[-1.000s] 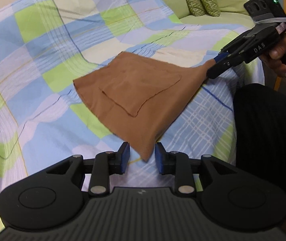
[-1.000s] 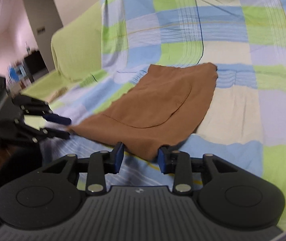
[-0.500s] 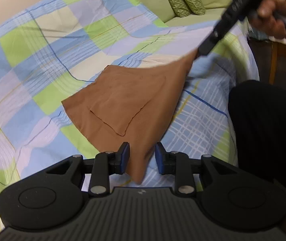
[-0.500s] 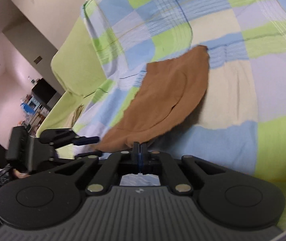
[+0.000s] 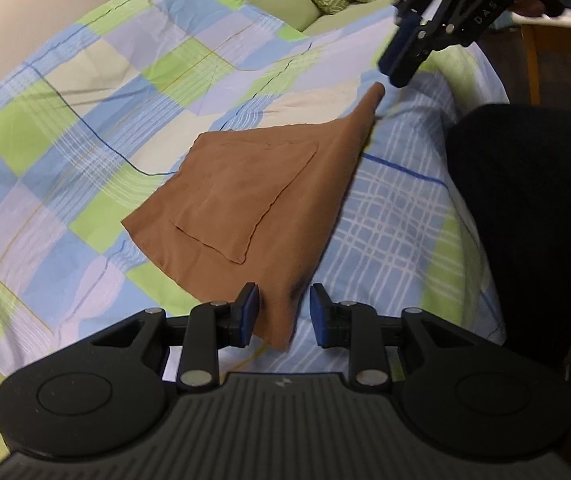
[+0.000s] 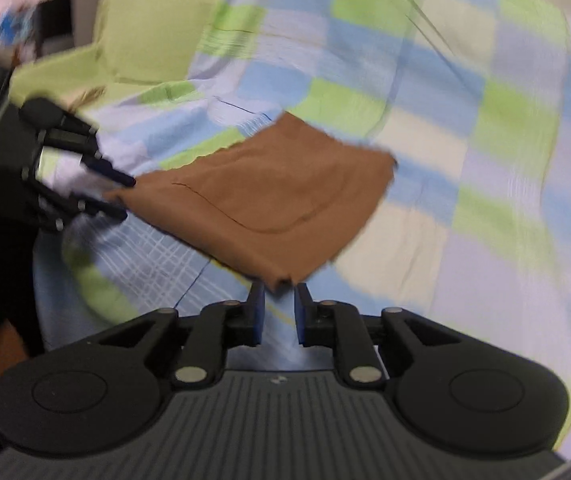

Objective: Fold clothes

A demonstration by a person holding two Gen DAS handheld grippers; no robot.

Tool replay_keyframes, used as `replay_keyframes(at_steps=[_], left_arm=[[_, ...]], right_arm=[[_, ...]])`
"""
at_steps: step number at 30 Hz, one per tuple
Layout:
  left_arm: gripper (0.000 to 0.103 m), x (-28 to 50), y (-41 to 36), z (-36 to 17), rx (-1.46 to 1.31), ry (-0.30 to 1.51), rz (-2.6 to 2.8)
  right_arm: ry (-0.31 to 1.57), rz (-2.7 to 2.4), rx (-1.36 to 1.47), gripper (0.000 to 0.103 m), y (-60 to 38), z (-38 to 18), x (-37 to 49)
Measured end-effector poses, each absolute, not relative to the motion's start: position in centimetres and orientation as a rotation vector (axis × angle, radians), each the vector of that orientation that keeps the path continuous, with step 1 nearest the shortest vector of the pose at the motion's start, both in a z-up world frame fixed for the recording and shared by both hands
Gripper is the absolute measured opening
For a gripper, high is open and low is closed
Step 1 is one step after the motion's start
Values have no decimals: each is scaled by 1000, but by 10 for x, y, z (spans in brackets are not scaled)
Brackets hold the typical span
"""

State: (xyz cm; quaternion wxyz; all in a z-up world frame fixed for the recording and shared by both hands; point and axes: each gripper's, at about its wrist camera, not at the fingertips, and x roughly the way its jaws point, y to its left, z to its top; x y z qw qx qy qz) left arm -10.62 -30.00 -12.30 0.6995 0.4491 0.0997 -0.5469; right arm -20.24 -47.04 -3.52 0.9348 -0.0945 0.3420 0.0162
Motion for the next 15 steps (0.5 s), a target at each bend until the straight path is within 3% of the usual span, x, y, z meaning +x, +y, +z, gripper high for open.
replay_keyframes(at_steps=[4,6,9,10,11,12,13,15], left_arm=[[37,-105,-299,-128,1068,172,-1213],[37,-106,-303,-130,1106,144,-1217],[26,-104,-310,-132,1162,125,-1225],[13,-103,-311,-133,1171,125,-1229],[8,-102,-312,-133,1176,126,-1230],[7,-100,-313,-131,1184,129,-1236],[6,-97,-314,-127,1180,130,-1247],[6,-89,-316,-112,1148,117,-1250]], right_arm=[[715,66,-431,28,-447,-40,-192],[725,66,-535,28,-439,-47,-188],[745,73,-647,28,-431,-57,-179],[752,82,-678,27,-429,-60,-177],[760,90,-709,24,-426,-63,-175],[767,96,-736,16,-423,-65,-173],[775,103,-762,0,-421,-67,-171],[786,82,-772,0,-423,-62,-166]])
